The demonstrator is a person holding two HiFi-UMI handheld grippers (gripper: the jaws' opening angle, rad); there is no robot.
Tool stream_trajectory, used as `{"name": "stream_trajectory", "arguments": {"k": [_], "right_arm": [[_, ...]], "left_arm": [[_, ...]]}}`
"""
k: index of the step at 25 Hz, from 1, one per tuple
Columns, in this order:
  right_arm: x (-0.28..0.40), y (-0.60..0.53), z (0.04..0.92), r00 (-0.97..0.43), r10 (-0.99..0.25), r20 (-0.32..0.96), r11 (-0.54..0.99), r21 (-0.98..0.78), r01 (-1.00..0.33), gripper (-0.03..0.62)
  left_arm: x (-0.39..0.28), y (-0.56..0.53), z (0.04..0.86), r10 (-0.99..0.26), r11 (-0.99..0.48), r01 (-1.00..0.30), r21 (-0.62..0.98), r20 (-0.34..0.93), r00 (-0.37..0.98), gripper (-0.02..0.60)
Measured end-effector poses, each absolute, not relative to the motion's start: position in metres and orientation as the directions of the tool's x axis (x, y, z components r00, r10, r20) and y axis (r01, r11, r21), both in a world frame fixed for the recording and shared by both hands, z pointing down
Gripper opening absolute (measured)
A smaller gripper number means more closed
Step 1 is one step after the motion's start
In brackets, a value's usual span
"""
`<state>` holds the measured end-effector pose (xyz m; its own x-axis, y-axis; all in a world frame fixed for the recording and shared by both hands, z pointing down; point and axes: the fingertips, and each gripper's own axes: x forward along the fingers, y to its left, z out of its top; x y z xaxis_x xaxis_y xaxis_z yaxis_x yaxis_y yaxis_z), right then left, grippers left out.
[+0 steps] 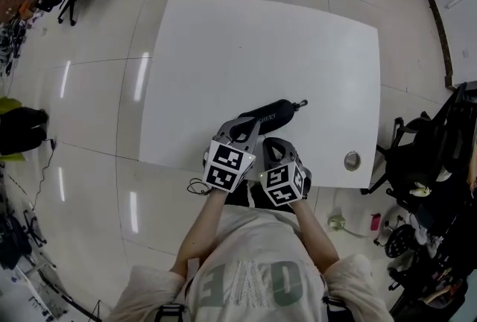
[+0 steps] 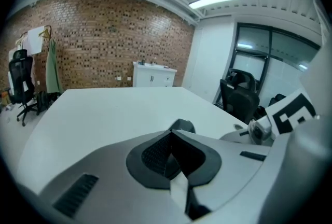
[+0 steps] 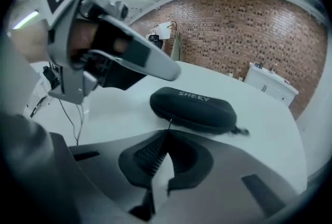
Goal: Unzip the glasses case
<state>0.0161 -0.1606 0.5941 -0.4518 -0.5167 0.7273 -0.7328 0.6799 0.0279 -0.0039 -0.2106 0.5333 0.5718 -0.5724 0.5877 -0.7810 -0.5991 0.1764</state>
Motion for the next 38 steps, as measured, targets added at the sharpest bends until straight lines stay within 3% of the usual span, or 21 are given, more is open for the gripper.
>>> {"name": "stream_trajectory", "arguments": {"k": [7,17,21,25,27,29,33,38], "right_arm": [[-0.005,-0.141,0.594,-0.517,-0.469,0.716,0.724,-0.024,-0.69,0.0],[0.049,-0.147,0.6,-0.424,-0.522,0.74,0.615,-0.018,-0.788,0.0],[0.04,-0.139,0.593,-0.521,-0.487,0.701,0.589,-0.176,-0.788,0.0],[0.018,-0.136,0.594,-0.566,-0.499,0.656,0.459,-0.354,-0.815,0.003],[0.011,-0.141,0.59,-0.519,-0.537,0.665,0.421,-0.322,-0.848,0.091],[0.001,-0.143,0.589,-0.467,-0.566,0.68,0.397,-0.272,-0.877,0.112],[-0.016,-0.151,0.588,-0.364,-0.631,0.685,0.261,-0.254,-0.931,0.118],[-0.011,-0.161,0.605,-0.265,-0.661,0.702,-0.022,-0.371,-0.928,0.117]], "left_arm": [[0.008,-0.206,0.555,-0.545,-0.6,-0.774,0.201,0.607,0.579,0.002],[0.009,-0.209,0.555,-0.555,-0.612,-0.767,0.189,0.588,0.588,0.002],[0.006,-0.208,0.554,-0.554,-0.588,-0.768,0.254,0.566,0.611,0.002],[0.011,-0.207,0.556,-0.51,-0.655,-0.732,0.188,0.604,0.612,0.002],[0.008,-0.209,0.553,-0.478,-0.683,-0.701,0.207,0.599,0.643,0.002],[0.002,-0.209,0.55,-0.442,-0.706,-0.666,0.241,0.586,0.68,0.002],[-0.004,-0.212,0.547,-0.384,-0.76,-0.601,0.246,0.576,0.722,0.002],[0.006,-0.209,0.553,-0.308,-0.811,-0.514,0.278,0.544,0.781,0.002]]}}
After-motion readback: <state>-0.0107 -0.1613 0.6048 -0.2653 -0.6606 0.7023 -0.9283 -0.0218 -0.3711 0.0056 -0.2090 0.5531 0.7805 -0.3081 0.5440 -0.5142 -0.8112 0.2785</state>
